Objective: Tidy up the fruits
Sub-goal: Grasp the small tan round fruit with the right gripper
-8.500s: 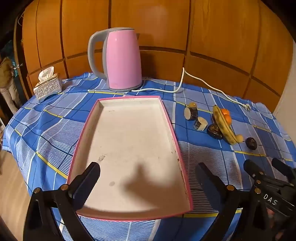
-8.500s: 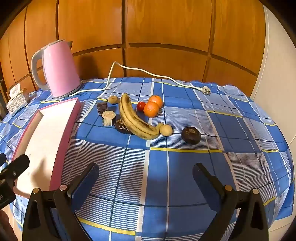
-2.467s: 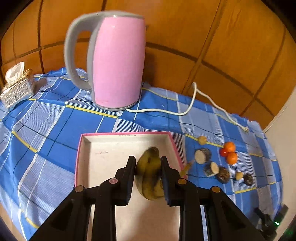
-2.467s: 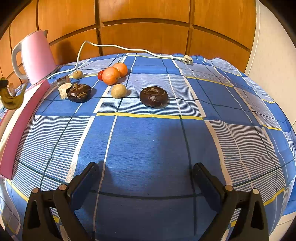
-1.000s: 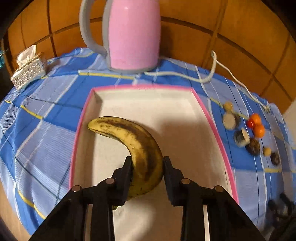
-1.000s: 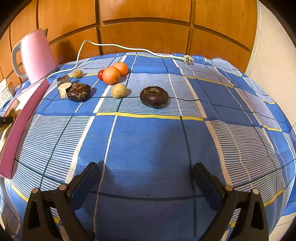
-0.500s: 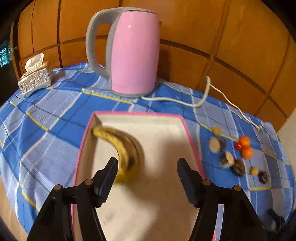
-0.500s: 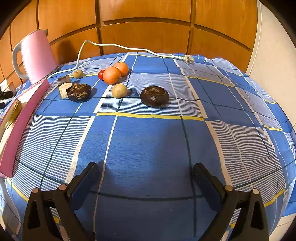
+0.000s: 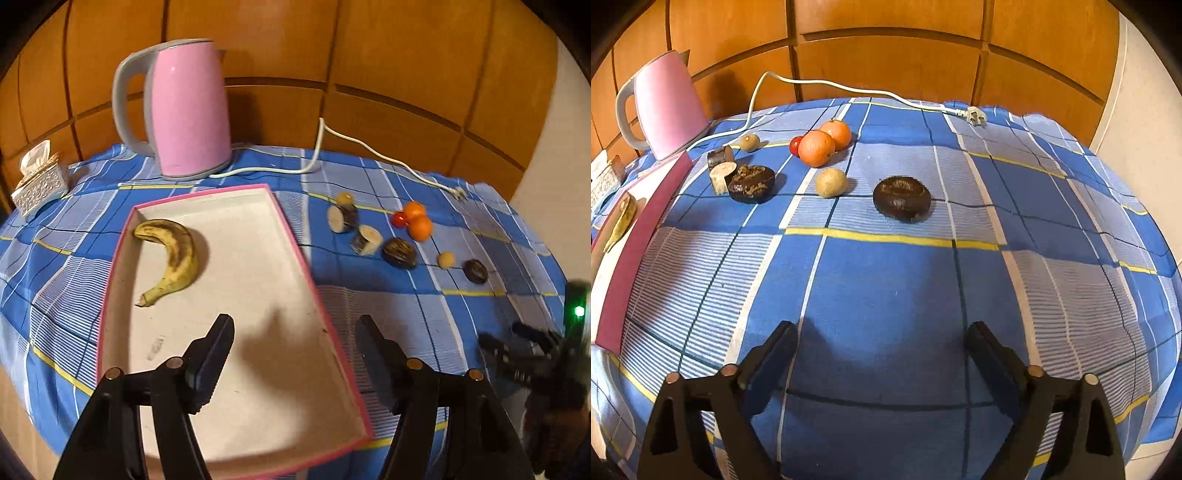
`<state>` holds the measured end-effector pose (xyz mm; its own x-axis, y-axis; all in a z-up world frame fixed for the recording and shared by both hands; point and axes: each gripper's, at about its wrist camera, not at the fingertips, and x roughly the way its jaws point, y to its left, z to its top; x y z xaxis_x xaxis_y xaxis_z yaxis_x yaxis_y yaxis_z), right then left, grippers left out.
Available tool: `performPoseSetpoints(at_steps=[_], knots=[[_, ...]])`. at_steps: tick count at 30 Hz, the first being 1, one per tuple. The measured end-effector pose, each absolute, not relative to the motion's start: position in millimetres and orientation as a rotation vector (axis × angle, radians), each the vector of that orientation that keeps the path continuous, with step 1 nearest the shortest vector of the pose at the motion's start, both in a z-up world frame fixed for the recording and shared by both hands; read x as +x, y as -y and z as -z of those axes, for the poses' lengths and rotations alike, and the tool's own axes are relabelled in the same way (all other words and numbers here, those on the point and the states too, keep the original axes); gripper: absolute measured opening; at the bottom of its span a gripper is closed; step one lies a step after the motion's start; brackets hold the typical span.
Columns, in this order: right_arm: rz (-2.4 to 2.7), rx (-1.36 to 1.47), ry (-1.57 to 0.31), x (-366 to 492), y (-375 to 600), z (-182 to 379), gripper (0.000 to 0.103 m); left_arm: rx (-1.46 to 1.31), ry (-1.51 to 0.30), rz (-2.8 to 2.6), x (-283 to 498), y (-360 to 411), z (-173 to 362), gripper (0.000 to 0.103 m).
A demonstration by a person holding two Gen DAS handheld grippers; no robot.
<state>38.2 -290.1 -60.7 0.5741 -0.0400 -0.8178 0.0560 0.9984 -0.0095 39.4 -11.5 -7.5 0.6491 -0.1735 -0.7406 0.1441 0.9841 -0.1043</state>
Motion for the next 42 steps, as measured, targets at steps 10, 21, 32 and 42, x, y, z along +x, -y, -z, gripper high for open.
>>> performPoseSetpoints(at_steps=[10, 21, 32, 42], knots=[[0.003, 0.033, -0.938, 61, 293, 42, 0.045, -0.011, -0.848, 0.216, 34, 24, 11, 0.069], [-0.06, 0.041, -0.938, 82, 287, 33, 0.038, -0.05, -0.863, 0.217, 35, 16, 14, 0.069], [-0.098, -0.017, -0.957, 138, 270, 30, 0.038, -0.071, -0.85, 0.217, 32, 7, 11, 0.069], [-0.095, -0.18, -1.031, 170, 246, 57, 0.031, -0.099, -0.846, 0.17, 31, -11, 10, 0.069]])
